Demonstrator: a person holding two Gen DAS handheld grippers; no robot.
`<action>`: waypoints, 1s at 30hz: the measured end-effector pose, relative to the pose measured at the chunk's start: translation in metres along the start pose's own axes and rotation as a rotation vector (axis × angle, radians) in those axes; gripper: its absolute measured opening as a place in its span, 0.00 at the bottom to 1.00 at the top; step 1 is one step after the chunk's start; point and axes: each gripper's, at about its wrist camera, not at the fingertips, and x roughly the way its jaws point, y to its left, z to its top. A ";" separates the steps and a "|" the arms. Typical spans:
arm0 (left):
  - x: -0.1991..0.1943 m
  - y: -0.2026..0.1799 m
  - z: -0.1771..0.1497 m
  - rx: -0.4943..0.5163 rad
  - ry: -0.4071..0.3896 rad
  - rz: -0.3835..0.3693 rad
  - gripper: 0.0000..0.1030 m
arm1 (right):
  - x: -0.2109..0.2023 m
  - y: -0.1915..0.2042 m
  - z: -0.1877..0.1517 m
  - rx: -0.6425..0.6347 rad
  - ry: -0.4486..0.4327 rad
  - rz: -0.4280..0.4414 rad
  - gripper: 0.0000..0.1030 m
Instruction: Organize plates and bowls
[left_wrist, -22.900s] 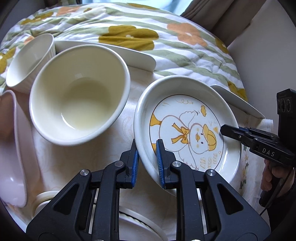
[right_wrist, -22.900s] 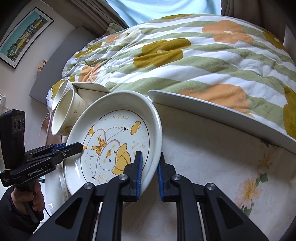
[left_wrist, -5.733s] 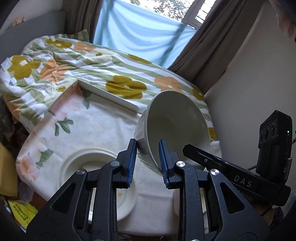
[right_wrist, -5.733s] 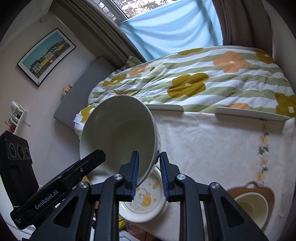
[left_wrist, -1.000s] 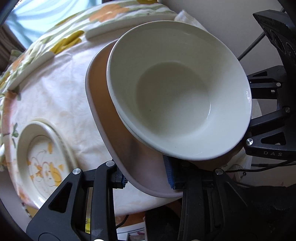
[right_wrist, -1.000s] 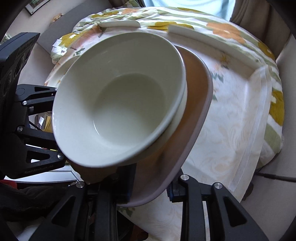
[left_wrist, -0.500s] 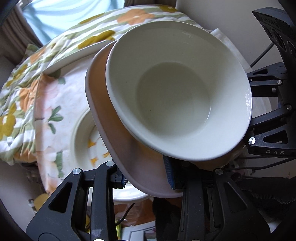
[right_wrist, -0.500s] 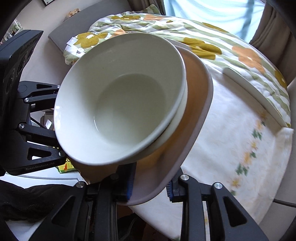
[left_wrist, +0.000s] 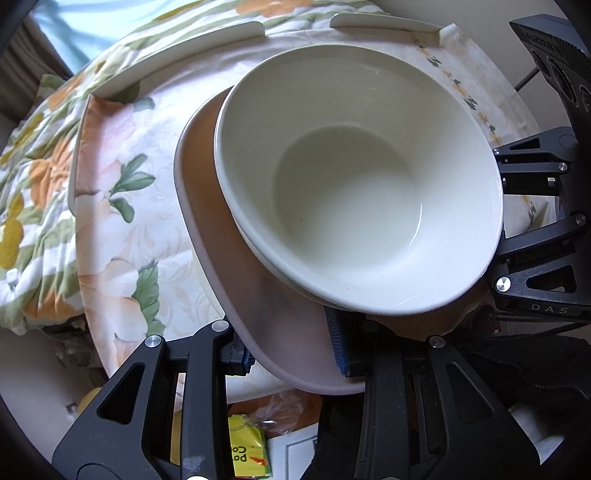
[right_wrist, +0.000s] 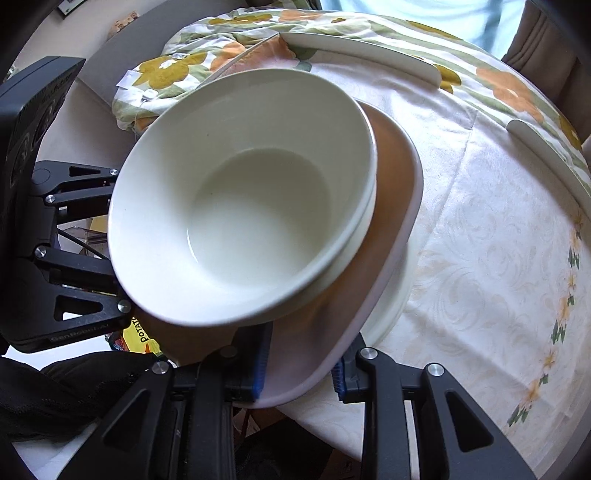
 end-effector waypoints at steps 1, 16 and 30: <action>0.002 0.001 -0.001 0.000 -0.002 -0.009 0.28 | 0.001 0.000 0.000 0.007 0.000 -0.005 0.25; 0.010 -0.003 0.007 0.043 0.020 -0.002 0.28 | 0.003 -0.007 -0.002 0.064 -0.005 -0.029 0.25; 0.010 -0.002 0.018 0.052 0.109 -0.057 0.57 | 0.006 -0.008 0.008 0.094 0.072 -0.027 0.26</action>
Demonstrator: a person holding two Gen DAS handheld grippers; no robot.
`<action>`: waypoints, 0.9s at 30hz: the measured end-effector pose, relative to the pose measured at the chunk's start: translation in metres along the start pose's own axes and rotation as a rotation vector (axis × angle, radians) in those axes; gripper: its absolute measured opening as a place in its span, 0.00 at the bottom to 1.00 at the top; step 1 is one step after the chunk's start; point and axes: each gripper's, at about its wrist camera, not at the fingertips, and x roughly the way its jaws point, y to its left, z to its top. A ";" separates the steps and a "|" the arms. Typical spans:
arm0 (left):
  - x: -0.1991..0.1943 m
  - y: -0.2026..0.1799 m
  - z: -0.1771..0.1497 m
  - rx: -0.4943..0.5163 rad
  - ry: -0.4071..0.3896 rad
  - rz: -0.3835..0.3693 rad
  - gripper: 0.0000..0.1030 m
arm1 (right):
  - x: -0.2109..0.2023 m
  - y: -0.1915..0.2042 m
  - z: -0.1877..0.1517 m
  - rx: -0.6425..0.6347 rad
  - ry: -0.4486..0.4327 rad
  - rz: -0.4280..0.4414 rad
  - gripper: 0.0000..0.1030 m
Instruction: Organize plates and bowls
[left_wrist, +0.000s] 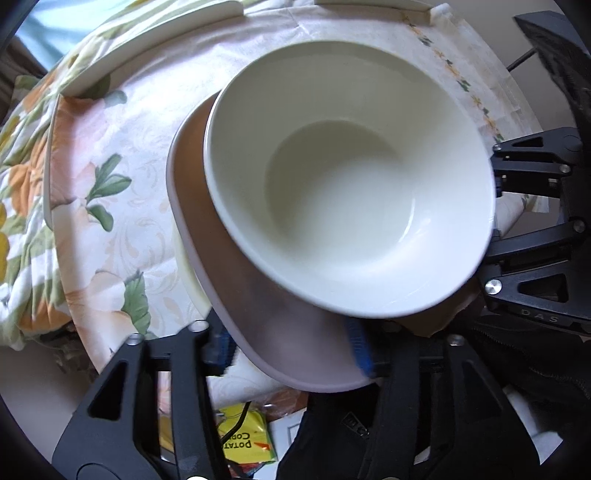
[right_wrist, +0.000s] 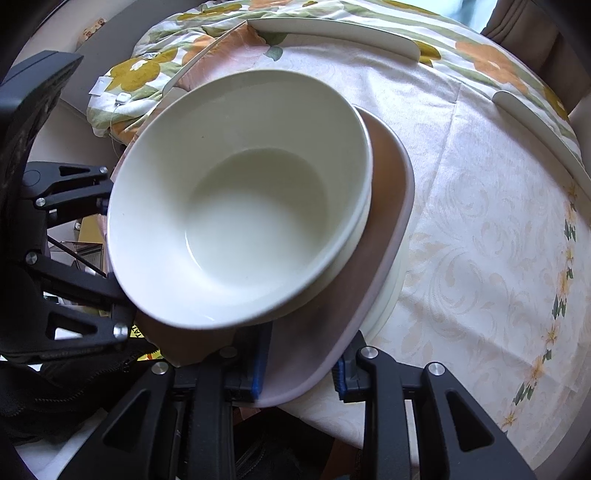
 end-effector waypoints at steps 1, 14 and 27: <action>-0.003 -0.002 0.001 0.007 -0.002 -0.010 0.70 | 0.000 0.000 0.001 0.005 0.008 0.006 0.27; -0.022 0.004 -0.002 0.004 -0.002 -0.041 0.75 | -0.023 -0.001 -0.009 0.068 0.014 0.017 0.40; -0.107 -0.012 -0.045 -0.104 -0.212 0.071 0.75 | -0.093 0.004 -0.048 0.116 -0.178 0.002 0.40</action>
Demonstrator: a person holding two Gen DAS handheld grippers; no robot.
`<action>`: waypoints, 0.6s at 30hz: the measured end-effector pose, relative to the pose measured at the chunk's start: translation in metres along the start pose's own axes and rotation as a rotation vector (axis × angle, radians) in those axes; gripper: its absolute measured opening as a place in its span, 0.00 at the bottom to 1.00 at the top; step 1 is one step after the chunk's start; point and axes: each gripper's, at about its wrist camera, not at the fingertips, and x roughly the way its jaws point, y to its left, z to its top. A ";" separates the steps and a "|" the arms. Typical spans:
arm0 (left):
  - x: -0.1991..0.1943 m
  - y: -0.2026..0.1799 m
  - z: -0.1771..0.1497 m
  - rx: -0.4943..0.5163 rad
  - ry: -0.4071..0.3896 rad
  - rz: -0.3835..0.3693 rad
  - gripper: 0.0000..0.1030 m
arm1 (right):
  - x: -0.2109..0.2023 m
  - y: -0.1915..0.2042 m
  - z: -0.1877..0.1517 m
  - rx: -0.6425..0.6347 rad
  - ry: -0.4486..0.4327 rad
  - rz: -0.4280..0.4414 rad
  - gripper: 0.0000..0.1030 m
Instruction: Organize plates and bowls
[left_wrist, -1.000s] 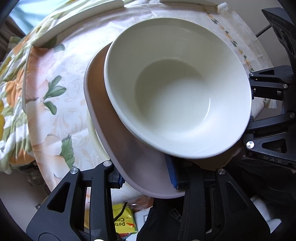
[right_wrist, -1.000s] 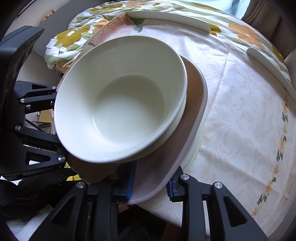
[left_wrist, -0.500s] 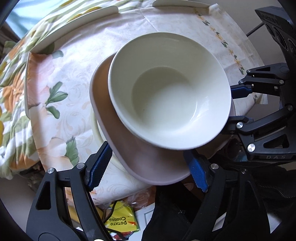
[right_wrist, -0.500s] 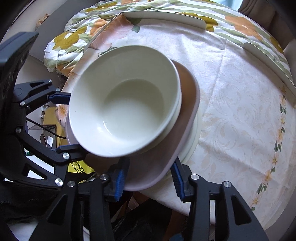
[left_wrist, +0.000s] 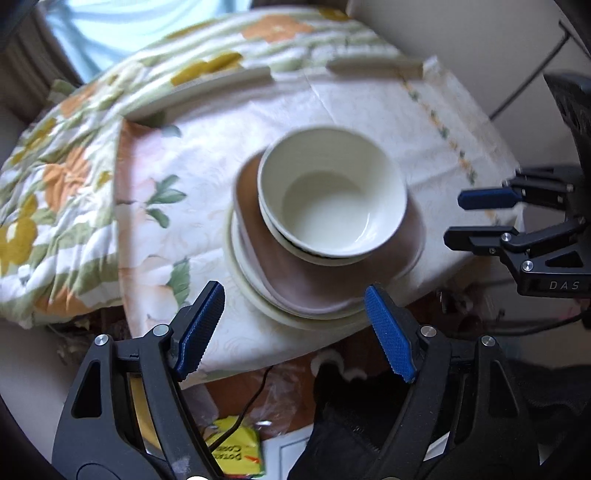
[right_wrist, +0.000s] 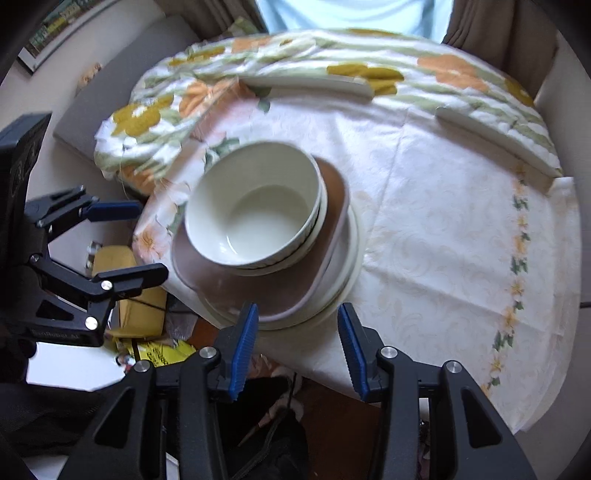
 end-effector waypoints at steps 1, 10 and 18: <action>-0.016 -0.003 -0.004 -0.024 -0.050 0.006 0.75 | -0.014 0.001 -0.005 0.014 -0.040 0.004 0.40; -0.158 -0.052 -0.044 -0.158 -0.548 0.158 0.97 | -0.155 0.030 -0.057 0.063 -0.469 -0.157 0.67; -0.218 -0.086 -0.071 -0.182 -0.754 0.286 1.00 | -0.213 0.037 -0.091 0.149 -0.705 -0.251 0.98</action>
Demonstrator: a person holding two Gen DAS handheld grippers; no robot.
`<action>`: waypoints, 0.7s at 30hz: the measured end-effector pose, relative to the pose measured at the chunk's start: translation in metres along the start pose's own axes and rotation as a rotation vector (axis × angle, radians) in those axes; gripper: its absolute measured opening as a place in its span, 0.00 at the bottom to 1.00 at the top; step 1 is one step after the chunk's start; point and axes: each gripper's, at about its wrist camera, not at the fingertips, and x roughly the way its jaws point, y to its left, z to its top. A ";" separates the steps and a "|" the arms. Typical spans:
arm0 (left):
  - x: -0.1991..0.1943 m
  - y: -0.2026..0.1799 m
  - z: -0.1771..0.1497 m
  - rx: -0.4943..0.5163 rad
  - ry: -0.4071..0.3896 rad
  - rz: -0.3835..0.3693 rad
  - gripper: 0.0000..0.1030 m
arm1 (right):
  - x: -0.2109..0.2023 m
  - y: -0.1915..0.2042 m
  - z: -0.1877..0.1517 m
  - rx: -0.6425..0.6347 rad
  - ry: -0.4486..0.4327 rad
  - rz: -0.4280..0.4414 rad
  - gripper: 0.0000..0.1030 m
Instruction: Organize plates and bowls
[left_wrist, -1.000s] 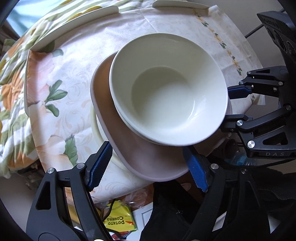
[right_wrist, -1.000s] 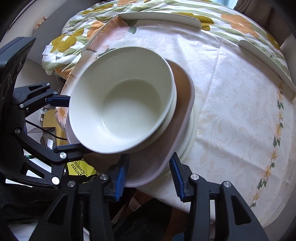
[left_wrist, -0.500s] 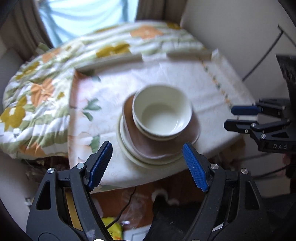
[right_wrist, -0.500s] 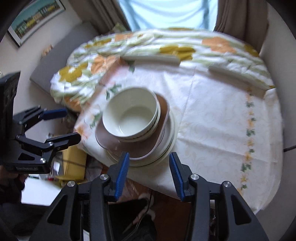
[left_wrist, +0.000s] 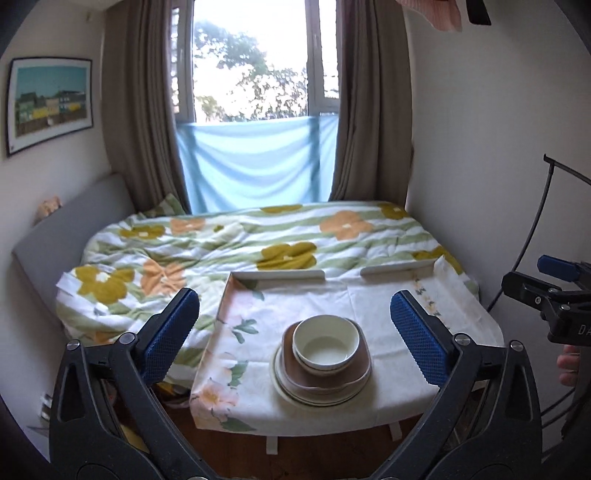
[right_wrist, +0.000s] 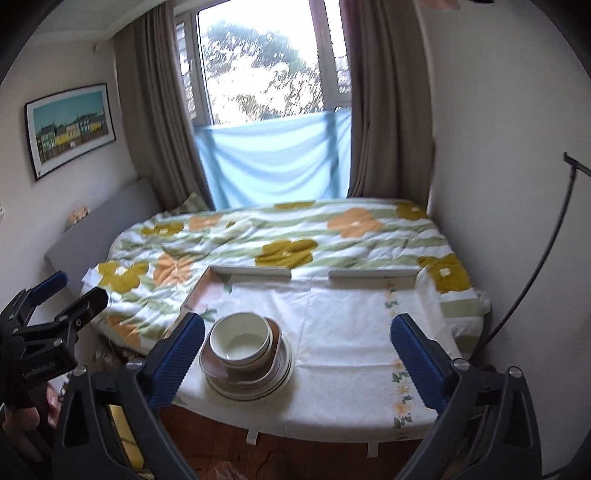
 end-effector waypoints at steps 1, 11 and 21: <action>-0.004 -0.002 -0.001 0.000 -0.014 0.003 1.00 | -0.004 -0.001 -0.001 0.005 -0.015 -0.012 0.98; -0.035 -0.021 -0.008 0.018 -0.069 0.008 1.00 | -0.026 0.002 -0.014 -0.021 -0.069 -0.075 0.98; -0.041 -0.024 -0.013 0.017 -0.062 -0.002 1.00 | -0.032 0.008 -0.025 -0.030 -0.068 -0.090 0.98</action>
